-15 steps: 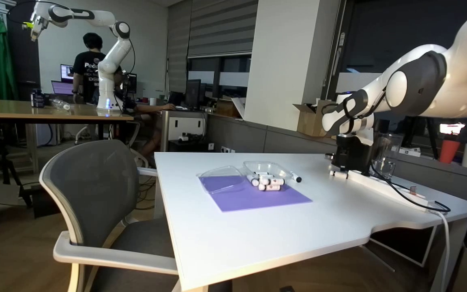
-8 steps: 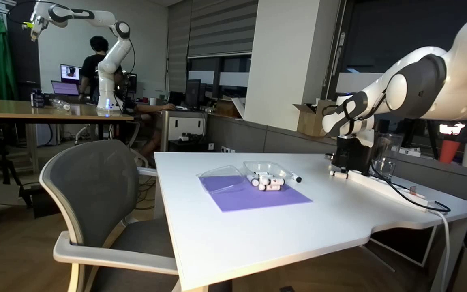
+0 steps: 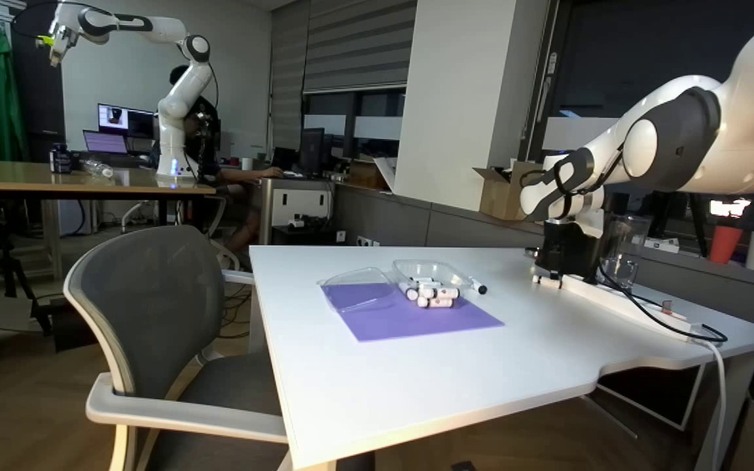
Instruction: Pick the object and put it in the container
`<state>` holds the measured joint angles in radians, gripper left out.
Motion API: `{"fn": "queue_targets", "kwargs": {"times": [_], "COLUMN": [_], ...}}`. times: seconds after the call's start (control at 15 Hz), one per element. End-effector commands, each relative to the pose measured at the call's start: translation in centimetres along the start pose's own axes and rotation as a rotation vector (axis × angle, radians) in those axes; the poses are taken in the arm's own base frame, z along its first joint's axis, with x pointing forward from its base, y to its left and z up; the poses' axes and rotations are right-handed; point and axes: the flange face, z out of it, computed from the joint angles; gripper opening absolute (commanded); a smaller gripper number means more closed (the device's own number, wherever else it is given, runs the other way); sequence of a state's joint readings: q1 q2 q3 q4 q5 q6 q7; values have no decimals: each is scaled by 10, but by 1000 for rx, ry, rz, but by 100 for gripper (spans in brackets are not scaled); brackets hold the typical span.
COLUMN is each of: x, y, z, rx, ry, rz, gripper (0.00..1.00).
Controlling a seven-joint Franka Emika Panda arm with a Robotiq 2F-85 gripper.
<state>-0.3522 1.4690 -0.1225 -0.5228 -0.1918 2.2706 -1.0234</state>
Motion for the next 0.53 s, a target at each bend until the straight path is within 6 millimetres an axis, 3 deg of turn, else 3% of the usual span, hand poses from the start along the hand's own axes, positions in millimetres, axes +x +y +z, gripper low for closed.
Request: {"fn": "queue_targets", "kwargs": {"times": [0.0, 0.47], "x": [2, 3], "y": [0, -13], "z": [2, 22], "rx": [-16, -12], "ry": [48, 109], "rz": [0, -5], "gripper": [100, 100]}}
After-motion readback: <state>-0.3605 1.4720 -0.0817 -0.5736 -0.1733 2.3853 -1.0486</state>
